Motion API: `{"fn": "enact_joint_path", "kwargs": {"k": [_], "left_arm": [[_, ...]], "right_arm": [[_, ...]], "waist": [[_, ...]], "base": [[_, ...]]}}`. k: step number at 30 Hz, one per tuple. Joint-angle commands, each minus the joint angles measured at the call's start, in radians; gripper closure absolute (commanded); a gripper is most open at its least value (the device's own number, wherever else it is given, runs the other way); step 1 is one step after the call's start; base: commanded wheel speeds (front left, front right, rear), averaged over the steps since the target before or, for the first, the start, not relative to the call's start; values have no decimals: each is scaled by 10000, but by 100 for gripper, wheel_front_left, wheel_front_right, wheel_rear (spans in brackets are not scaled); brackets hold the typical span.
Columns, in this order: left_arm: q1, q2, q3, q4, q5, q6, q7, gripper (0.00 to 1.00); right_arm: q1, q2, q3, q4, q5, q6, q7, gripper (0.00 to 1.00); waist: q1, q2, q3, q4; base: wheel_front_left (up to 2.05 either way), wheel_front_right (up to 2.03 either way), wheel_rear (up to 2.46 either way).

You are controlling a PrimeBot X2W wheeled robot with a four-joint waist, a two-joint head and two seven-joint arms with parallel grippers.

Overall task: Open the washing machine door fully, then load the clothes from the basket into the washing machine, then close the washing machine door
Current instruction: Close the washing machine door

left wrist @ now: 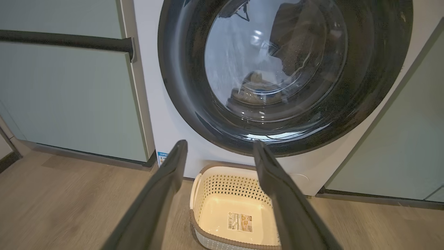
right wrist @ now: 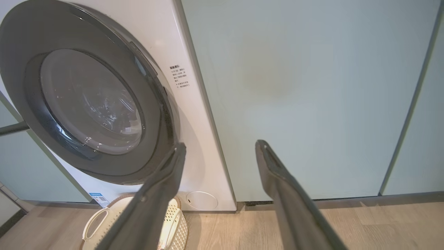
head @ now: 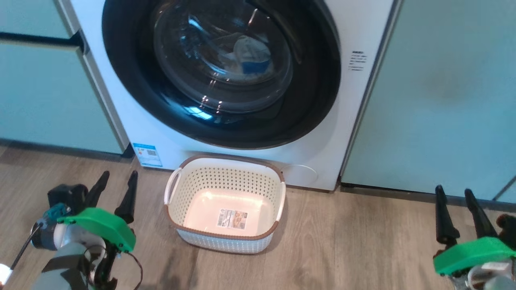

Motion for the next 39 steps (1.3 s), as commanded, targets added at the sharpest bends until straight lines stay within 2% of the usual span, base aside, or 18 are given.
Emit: {"fn": "enact_joint_path", "kwargs": {"k": [1, 17, 39], "left_arm": [[-278, 333, 412, -235, 59, -8, -92, 0], [-105, 231, 274, -82, 196, -8, -92, 0], [-214, 263, 177, -16, 130, -8, -92, 0]], "right_arm": [[-215, 39, 175, -483, -110, -32, -67, 0], [826, 40, -287, -1087, -733, -32, -67, 0], [814, 40, -340, -1086, -831, -32, -67, 0]], "waist": [[1, -1, -106, -161], [1, -1, -351, -500], [1, -1, -289, -513]], "base": [[0, 0, 0], [0, 0, 0], [0, 0, 0]]}}
